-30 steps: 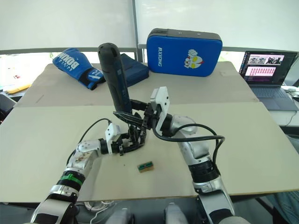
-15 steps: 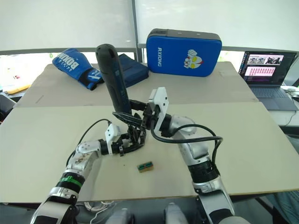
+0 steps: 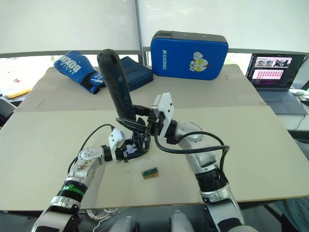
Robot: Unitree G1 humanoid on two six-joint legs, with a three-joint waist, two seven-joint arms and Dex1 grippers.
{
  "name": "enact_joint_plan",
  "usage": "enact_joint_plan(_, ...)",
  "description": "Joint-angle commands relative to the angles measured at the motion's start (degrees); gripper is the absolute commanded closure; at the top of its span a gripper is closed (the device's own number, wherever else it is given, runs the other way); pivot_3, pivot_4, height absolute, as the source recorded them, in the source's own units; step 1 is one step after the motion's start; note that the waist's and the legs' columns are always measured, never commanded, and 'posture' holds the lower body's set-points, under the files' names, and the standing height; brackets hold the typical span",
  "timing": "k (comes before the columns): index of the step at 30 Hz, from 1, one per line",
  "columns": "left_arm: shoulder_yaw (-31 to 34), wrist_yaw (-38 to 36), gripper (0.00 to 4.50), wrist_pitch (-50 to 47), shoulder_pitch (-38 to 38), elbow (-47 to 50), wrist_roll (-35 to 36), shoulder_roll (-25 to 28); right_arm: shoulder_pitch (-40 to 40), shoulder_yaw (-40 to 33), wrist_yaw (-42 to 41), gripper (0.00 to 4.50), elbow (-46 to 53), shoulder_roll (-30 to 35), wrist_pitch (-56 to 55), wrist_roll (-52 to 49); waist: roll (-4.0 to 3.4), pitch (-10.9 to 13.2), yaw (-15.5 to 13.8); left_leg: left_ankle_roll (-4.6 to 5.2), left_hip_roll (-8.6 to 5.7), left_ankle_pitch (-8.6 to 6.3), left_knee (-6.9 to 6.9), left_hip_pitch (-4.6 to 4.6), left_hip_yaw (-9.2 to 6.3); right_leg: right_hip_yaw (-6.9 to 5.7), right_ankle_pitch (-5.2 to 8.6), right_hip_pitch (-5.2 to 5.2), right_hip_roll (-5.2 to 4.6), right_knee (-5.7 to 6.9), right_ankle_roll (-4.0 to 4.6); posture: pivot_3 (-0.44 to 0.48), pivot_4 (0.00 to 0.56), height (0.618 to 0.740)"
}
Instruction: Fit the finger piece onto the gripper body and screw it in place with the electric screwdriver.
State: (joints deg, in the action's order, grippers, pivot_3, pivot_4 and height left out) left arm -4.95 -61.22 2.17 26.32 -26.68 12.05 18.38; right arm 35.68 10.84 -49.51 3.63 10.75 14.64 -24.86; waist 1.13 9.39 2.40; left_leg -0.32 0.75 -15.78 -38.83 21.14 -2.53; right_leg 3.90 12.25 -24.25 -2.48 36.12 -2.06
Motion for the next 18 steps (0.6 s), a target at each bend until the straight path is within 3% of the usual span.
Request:
enact_joint_plan(1,-1.53,-1.19,1.77,-1.04,-1.04,1.33,0.17,-0.41,-2.25,2.60,0.59,2.59,-2.70,1.69,4.36,2.74,0.00,-0.03,0.00,0.00,0.00,0.00,0.00,0.00,0.00,0.00,0.00,0.00,0.00,0.00,0.00,0.000,0.150,0.740)
enact_joint_plan(18,-1.62,-1.01,1.77,-1.38,-1.45,1.97,-0.10,-0.53,0.04,0.40,0.11,2.59,-1.04,2.42,5.68,-0.09,0.01,-0.12,-0.03,0.00,0.00,0.00,0.00,-0.02,0.00,0.00,0.00,0.03,-0.01,-0.01,0.00,0.000,0.150,0.740)
